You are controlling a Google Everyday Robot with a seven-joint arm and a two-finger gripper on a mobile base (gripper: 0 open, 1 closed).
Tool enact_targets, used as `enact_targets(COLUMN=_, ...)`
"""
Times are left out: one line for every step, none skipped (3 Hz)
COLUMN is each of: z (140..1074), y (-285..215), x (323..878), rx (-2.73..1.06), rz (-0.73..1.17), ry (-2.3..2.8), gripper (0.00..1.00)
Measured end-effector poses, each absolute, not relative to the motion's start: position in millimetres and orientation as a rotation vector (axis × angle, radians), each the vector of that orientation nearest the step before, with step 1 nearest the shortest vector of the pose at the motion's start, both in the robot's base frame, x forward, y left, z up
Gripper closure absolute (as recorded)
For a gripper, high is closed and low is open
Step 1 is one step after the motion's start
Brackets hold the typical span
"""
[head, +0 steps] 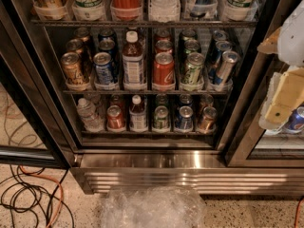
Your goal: Pick green can from middle shelf of fridge
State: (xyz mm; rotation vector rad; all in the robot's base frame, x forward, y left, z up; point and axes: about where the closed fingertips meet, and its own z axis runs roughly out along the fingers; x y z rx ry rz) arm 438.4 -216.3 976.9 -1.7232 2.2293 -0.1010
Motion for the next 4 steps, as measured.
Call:
enact_targets(z=976.9, y=-216.3, x=438.4, rx=-1.723, rz=-0.101, ry=2.229, gripper=0.00)
enact_targets(z=979.3, y=-213.7, x=439.1, rx=-1.764, rz=-0.129, ry=2.236, gripper=0.00)
enact_targets(z=979.4, y=-213.7, x=439.1, rx=-1.765, rz=-0.130, ry=2.236, gripper=0.00)
enact_targets(z=975.9, y=-211.9, x=438.7, rx=-1.730, rz=-0.114, ry=2.237, gripper=0.00)
